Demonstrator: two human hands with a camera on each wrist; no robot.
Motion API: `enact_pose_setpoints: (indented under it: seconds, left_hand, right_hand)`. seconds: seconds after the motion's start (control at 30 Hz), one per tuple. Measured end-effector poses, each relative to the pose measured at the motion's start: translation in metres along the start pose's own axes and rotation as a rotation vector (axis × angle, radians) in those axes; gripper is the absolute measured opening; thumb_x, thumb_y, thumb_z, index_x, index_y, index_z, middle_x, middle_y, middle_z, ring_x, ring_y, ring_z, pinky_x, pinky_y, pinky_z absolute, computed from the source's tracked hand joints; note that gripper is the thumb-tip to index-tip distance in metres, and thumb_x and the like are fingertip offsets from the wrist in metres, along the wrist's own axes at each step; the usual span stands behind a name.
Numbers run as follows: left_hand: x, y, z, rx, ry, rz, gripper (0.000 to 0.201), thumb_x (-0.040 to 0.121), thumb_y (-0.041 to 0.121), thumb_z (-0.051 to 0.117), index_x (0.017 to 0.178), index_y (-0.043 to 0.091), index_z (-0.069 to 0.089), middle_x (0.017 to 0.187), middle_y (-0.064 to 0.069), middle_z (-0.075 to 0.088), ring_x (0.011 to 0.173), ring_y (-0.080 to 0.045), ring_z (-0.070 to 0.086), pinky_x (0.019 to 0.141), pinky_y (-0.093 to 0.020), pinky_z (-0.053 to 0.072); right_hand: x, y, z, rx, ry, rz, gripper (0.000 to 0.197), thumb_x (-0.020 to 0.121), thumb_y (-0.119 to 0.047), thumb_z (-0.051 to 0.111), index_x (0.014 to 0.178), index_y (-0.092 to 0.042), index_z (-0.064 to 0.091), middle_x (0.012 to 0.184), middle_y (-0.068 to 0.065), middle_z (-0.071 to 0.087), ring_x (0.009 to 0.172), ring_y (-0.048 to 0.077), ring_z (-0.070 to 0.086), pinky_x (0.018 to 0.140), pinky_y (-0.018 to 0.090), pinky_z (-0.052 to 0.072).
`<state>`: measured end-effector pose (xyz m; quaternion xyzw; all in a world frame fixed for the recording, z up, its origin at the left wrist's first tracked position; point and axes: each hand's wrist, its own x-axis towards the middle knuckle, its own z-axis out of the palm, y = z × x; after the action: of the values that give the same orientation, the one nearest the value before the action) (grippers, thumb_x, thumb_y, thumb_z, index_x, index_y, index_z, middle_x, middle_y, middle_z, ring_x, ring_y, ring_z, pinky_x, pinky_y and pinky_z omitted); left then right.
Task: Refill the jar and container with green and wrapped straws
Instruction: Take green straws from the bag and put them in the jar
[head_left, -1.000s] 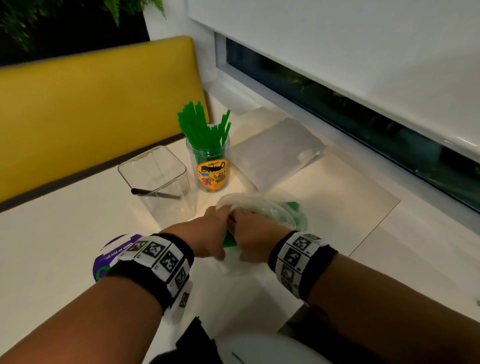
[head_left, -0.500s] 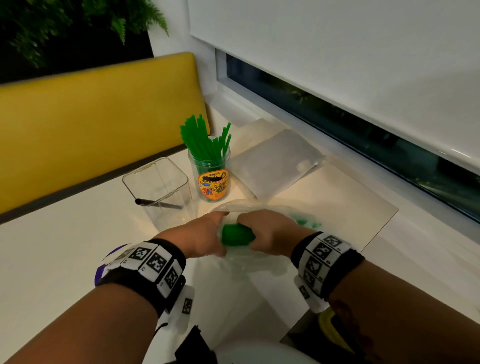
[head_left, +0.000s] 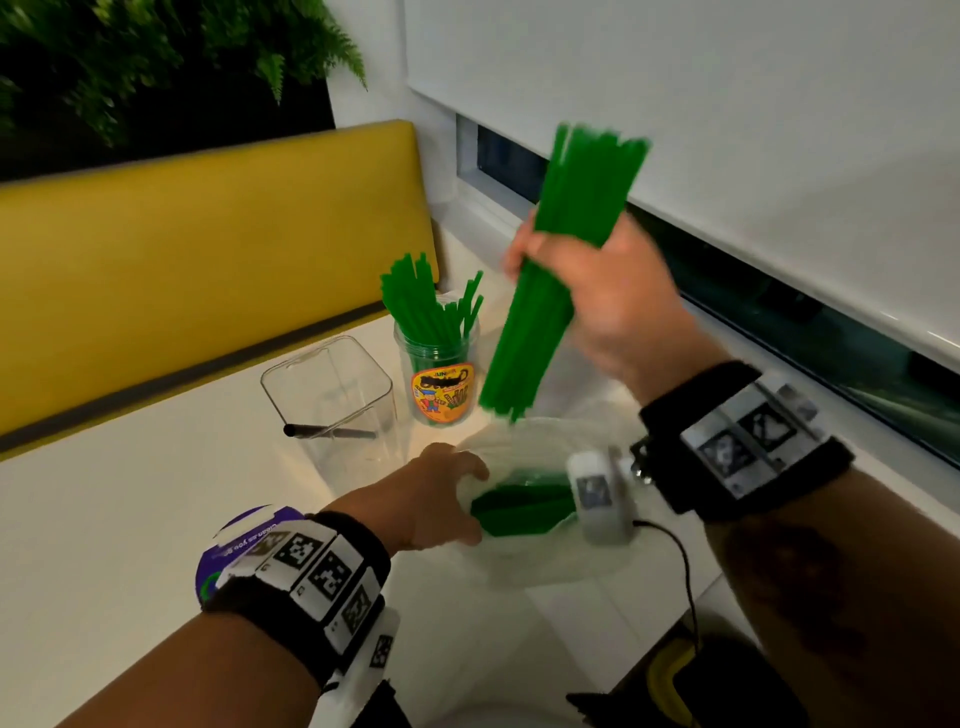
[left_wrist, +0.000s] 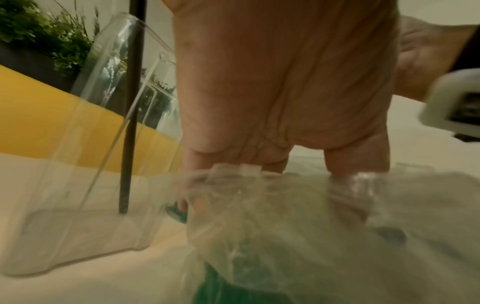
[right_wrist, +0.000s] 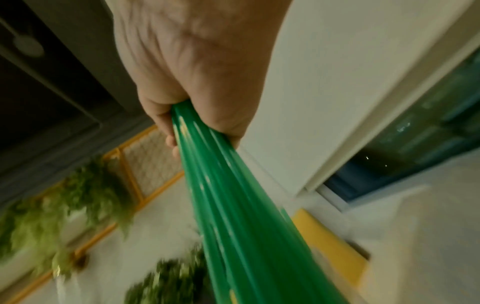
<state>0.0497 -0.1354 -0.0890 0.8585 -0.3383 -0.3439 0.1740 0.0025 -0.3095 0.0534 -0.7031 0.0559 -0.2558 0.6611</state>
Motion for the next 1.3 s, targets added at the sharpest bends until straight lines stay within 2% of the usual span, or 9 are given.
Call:
enact_pose_setpoints:
  seconds: [0.2,0.27,0.37,0.53,0.73,0.9,1.07,1.2,1.3]
  left_hand:
    - [0.0,0.015,-0.006,-0.328,0.291,0.241,0.026,0.08,0.012,0.076,0.078,0.032,0.059,0.16,0.002,0.017,0.148,-0.016,0.023,0.109,-0.022,0.029]
    - [0.004,0.023,-0.006,-0.452,0.537,0.273,0.029,0.082,0.012,0.075,0.094,0.031,0.058,0.161,0.005,0.013,0.15,-0.011,0.011,0.115,-0.025,0.02]
    - [0.02,0.033,-0.004,-0.428,0.745,0.201,0.083,0.081,0.017,0.077,0.149,0.022,0.031,0.164,-0.004,-0.006,0.151,-0.015,0.003,0.116,-0.023,0.013]
    - [0.056,0.034,-0.002,-0.21,0.724,-0.028,0.11,0.074,0.03,0.08,0.157,0.023,0.008,0.157,-0.016,-0.032,0.151,-0.04,0.008,0.123,-0.041,0.021]
    - [0.067,0.033,-0.006,-0.166,0.803,-0.023,0.083,0.078,0.029,0.067,0.149,0.01,0.028,0.157,-0.035,-0.012,0.15,-0.045,-0.009,0.123,-0.046,0.014]
    - [0.067,0.038,-0.009,-0.267,0.889,-0.055,0.059,0.082,0.039,0.063,0.127,0.004,0.049,0.158,-0.031,0.01,0.146,-0.047,0.016,0.118,-0.053,0.025]
    - [0.067,0.038,-0.003,-0.374,1.0,-0.021,0.068,0.073,0.058,0.041,0.108,0.001,0.053,0.144,-0.032,0.039,0.138,-0.047,0.033,0.108,-0.057,0.038]
    - [0.073,0.039,0.008,-0.547,1.147,0.022,0.077,0.072,0.027,0.064,0.138,0.006,0.03,0.144,-0.028,0.039,0.131,-0.043,0.046,0.102,-0.058,0.046]
    - [0.073,0.045,0.007,-0.69,1.13,-0.009,0.085,0.079,0.004,0.052,0.154,0.003,0.012,0.155,-0.021,0.03,0.141,-0.035,0.037,0.116,-0.05,0.035]
  right_hand:
    - [0.09,-0.012,-0.026,-0.034,0.463,-0.315,0.023,0.079,-0.009,0.065,0.1,-0.011,0.055,0.086,0.008,0.064,0.076,0.015,0.061,0.074,0.027,0.054]
    - [0.107,0.005,-0.014,-0.177,0.457,-0.31,0.024,0.083,-0.015,0.065,0.105,-0.011,0.055,0.088,0.005,0.063,0.076,0.011,0.06,0.075,0.028,0.055]
    - [0.116,0.031,0.012,-0.345,0.294,-0.274,0.019,0.087,-0.016,0.065,0.103,-0.014,0.055,0.082,0.002,0.059,0.071,0.006,0.054,0.072,0.024,0.052]
    - [0.114,0.051,0.049,-0.397,0.017,-0.222,0.016,0.089,-0.015,0.065,0.103,-0.013,0.058,0.081,0.009,0.06,0.066,0.02,0.056,0.065,0.021,0.053]
    - [0.119,0.055,0.059,-0.151,-0.009,-0.073,0.019,0.082,-0.015,0.072,0.097,-0.01,0.06,0.085,0.011,0.062,0.082,0.027,0.066,0.079,0.037,0.057]
    - [0.114,0.065,0.051,-0.037,0.113,-0.018,0.016,0.077,-0.014,0.069,0.088,-0.016,0.057,0.088,0.023,0.065,0.081,0.037,0.066,0.082,0.054,0.056]
    - [0.118,0.054,0.045,0.024,0.302,-0.098,0.016,0.084,-0.012,0.068,0.09,-0.019,0.054,0.083,0.016,0.069,0.066,0.02,0.069,0.07,0.042,0.06]
    - [0.117,0.049,0.047,0.032,0.38,-0.122,0.017,0.081,-0.018,0.07,0.086,-0.018,0.053,0.081,0.022,0.067,0.067,0.033,0.068,0.067,0.048,0.059]
    - [0.114,0.049,0.049,0.012,0.426,-0.126,0.018,0.079,-0.021,0.07,0.082,-0.02,0.052,0.082,0.026,0.064,0.07,0.042,0.065,0.063,0.054,0.057]
